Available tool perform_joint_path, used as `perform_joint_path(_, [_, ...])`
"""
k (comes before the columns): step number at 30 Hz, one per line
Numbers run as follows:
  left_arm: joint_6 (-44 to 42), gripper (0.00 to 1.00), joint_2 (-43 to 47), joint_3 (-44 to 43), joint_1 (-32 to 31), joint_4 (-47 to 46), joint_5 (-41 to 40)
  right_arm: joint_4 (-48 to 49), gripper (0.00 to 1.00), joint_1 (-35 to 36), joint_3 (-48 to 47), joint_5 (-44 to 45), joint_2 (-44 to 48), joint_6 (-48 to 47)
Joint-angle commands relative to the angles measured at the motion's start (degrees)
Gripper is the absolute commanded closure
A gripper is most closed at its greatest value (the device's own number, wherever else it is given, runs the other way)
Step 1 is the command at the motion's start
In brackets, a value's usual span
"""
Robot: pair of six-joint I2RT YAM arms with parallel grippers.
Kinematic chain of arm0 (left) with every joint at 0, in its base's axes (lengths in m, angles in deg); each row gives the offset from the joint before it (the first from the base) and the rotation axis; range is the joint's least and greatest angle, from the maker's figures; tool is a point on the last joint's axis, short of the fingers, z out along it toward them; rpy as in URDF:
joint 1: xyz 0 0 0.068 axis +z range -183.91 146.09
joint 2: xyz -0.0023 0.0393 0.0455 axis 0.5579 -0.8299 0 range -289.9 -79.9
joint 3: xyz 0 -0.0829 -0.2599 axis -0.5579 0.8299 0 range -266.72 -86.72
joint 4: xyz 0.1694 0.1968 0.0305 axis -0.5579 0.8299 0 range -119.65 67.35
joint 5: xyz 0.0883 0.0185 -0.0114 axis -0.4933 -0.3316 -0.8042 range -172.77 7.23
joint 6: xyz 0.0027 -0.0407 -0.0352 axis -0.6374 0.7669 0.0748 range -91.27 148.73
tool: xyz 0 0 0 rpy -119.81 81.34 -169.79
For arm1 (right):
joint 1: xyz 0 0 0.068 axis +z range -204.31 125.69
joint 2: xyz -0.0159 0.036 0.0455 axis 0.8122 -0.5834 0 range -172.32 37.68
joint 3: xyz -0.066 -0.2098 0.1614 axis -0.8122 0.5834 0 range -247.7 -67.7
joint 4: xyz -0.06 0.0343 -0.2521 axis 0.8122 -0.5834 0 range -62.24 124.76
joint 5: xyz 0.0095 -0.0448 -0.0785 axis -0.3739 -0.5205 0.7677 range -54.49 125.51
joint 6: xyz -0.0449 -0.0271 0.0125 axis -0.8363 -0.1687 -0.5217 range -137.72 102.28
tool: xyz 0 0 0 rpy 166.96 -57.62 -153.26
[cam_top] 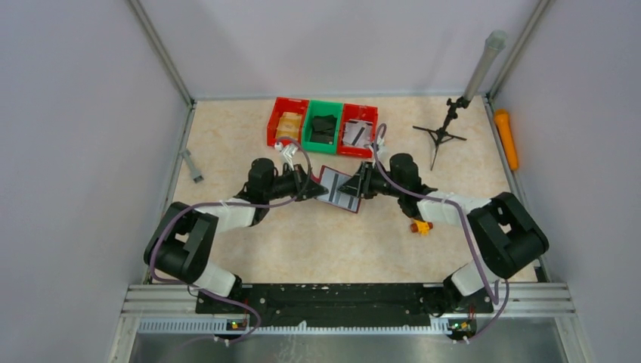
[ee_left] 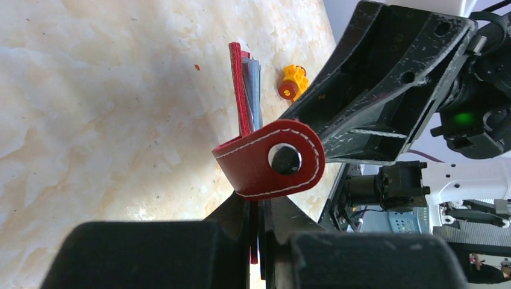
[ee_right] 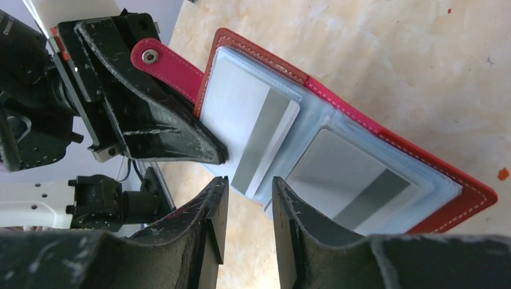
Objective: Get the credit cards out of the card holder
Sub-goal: Remove the credit card from the card holder.
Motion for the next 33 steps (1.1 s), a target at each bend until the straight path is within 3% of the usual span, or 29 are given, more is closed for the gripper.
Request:
perform_joint_path(1, [0.74, 1.0, -0.53, -1.69, -0.59, -6.23, 1.98, 9.67, 0.66, 0.42, -0.09, -3.03, -2.86, 2.56])
perform_joint_path(8, [5.0, 1.0, -1.19, 0.63, -0.59, -15.06, 3.9, 16.32, 0.69, -1.24, 3.24, -3.8, -5.16, 8.07])
perform_joint_path(11, [5.9, 1.0, -0.83, 1.3, -0.59, -17.06, 4.59, 24.31, 0.7, -2.74, 5.31, -6.98, -5.89, 12.82])
perform_joint_path(16, [11.84, 1.0, -4.51, 1.53, -0.67, -28.16, 8.91, 34.69, 0.68, -2.99, 6.33, -11.66, -7.91, 18.25])
perform_joint_path(23, [10.42, 0.98, -5.05, 0.56, -0.92, -24.35, 8.18, 42.17, 0.69, -2.97, 7.09, -14.21, -8.92, 22.67])
perform_joint_path(29, [8.48, 0.83, -3.96, 0.32, -0.9, -20.23, 6.67, 43.16, 0.88, -3.2, 7.81, -14.03, -7.3, 22.46])
perform_joint_path(33, [8.78, 0.6, -3.47, 0.72, -0.85, -21.3, 7.09, 43.09, 1.0, -3.59, 8.11, -13.97, -7.04, 22.62])
